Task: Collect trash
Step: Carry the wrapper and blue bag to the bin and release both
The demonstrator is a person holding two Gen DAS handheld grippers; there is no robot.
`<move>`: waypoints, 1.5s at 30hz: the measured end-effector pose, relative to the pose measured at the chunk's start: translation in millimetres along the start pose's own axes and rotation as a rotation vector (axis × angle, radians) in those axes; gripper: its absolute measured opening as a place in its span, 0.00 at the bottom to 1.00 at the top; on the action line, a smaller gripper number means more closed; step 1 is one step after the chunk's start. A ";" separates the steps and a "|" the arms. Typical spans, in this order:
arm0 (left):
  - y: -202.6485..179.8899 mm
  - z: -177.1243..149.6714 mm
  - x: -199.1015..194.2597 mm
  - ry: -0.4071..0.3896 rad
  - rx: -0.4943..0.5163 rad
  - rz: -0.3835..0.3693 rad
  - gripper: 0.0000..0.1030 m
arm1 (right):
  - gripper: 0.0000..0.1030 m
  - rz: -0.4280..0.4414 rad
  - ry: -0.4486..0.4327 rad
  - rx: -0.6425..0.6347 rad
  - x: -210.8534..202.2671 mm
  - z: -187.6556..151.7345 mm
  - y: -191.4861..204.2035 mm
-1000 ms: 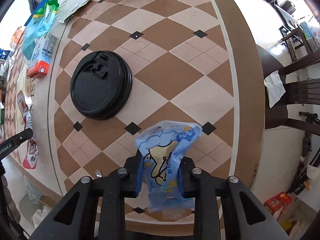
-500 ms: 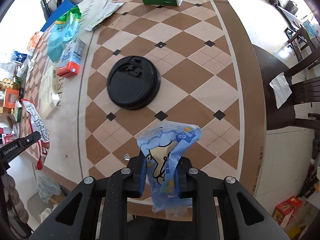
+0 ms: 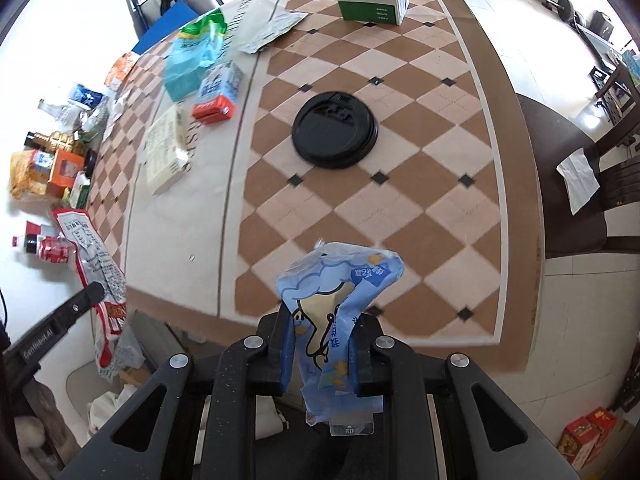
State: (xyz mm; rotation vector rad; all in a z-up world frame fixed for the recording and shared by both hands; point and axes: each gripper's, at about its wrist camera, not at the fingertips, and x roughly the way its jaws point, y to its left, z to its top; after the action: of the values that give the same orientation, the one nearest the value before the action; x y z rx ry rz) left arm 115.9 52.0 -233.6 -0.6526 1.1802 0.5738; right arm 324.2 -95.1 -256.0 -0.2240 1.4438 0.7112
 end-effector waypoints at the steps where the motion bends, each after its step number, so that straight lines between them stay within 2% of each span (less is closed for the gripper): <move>1: 0.9 -12.0 -0.7 0.005 0.002 -0.016 0.00 | 0.21 0.007 0.002 -0.002 -2.4 -12.1 0.8; 4: 6.1 -47.5 7.8 0.037 -0.001 -0.064 0.00 | 0.21 0.034 0.020 0.007 -2.9 -53.0 1.9; 7: 17.4 -74.6 32.8 0.094 -0.026 -0.102 0.00 | 0.21 0.044 0.056 0.030 11.7 -96.4 -0.2; 11: 38.1 -98.7 94.1 0.200 -0.094 -0.160 0.00 | 0.21 0.014 0.160 0.039 63.2 -146.3 -7.1; 15: 58.2 -111.2 169.6 0.266 -0.176 -0.224 0.00 | 0.21 -0.001 0.248 0.059 134.1 -174.8 -19.8; 18: 70.9 -113.6 236.1 0.287 -0.215 -0.226 0.00 | 0.21 0.012 0.291 0.088 200.2 -183.2 -33.1; 23: 90.9 -120.8 351.2 0.343 -0.279 -0.226 0.00 | 0.21 0.027 0.310 0.108 323.1 -184.0 -58.8; 27: 97.7 -131.2 420.6 0.394 -0.264 -0.199 0.00 | 0.21 0.040 0.340 0.109 413.5 -176.2 -77.0; 33: 108.2 -153.9 470.7 0.456 -0.280 -0.155 0.02 | 0.24 0.052 0.368 0.073 506.2 -169.3 -87.2; 35: 114.4 -158.5 474.2 0.466 -0.299 -0.143 0.03 | 0.32 0.044 0.368 0.052 522.8 -167.3 -87.0; 37: 118.3 -161.5 472.7 0.453 -0.305 -0.111 0.09 | 0.48 0.029 0.358 0.039 529.0 -162.8 -86.0; 38: 118.4 -162.2 472.5 0.448 -0.301 -0.088 0.25 | 0.54 0.030 0.354 0.035 530.4 -161.6 -86.2; 39: 118.6 -162.7 468.6 0.433 -0.305 -0.070 0.57 | 0.61 0.017 0.349 0.032 533.1 -159.3 -86.4; 41: 122.0 -163.6 460.0 0.392 -0.299 -0.020 0.93 | 0.71 0.000 0.332 0.025 529.7 -157.0 -87.0; 43: 121.8 -166.3 448.0 0.369 -0.287 0.034 0.95 | 0.88 -0.025 0.324 0.011 523.1 -155.9 -85.3; 45: 123.2 -169.6 436.6 0.363 -0.283 0.076 1.00 | 0.97 -0.055 0.314 -0.012 512.4 -154.4 -81.5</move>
State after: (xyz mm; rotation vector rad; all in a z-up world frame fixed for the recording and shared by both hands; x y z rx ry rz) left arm 42.3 43.4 -712.2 -0.9865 1.4808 0.7140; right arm 225.7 -85.3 -788.2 -0.3969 1.7251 0.6601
